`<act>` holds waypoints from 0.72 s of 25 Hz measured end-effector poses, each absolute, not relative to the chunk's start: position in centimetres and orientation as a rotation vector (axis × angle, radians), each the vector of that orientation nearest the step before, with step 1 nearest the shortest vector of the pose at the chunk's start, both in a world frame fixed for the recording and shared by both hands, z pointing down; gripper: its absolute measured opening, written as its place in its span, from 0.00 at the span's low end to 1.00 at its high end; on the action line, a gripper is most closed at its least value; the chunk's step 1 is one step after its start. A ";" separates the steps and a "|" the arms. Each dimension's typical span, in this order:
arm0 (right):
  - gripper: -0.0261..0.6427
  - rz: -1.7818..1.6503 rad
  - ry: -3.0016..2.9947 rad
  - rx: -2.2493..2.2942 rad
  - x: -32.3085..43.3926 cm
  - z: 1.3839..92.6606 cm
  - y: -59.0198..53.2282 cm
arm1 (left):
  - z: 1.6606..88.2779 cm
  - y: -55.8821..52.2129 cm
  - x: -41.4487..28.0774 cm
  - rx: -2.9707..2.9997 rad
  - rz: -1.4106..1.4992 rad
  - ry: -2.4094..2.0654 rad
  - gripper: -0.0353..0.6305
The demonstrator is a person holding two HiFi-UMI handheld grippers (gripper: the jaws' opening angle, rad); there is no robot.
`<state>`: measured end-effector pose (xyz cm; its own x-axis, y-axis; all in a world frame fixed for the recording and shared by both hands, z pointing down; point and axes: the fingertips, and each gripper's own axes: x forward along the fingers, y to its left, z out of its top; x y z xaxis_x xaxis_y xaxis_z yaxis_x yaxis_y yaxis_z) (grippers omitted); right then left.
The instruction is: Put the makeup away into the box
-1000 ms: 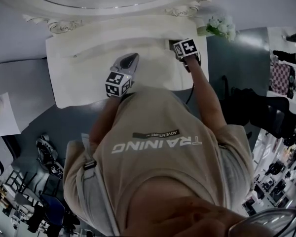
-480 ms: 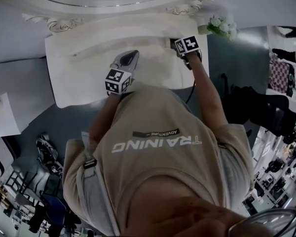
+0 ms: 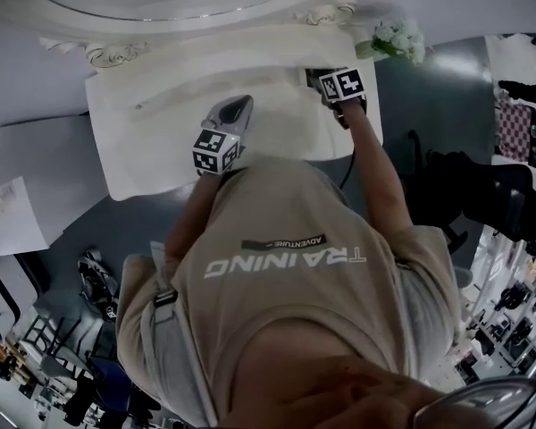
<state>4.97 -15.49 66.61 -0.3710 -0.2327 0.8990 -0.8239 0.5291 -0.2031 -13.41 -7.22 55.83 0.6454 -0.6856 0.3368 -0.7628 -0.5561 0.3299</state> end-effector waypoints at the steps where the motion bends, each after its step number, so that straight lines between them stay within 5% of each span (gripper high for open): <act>1: 0.21 0.823 -1.908 0.880 5.0 66.1 -15.4 | 55.8 -7.1 -13.2 2.422 0.242 -1.129 0.06; 7: 0.18 0.721 -2.071 0.952 5.6 62.8 -14.8 | 55.3 -7.1 -11.3 2.460 0.305 -1.079 0.06; 10: 0.05 0.668 -2.163 1.002 6.4 61.9 -14.5 | 55.1 -7.4 -10.1 2.487 0.338 -1.051 0.06; 18: 0.05 0.678 -2.316 1.015 10.0 62.0 -11.3 | 54.9 -7.8 -5.2 2.558 0.464 -0.952 0.06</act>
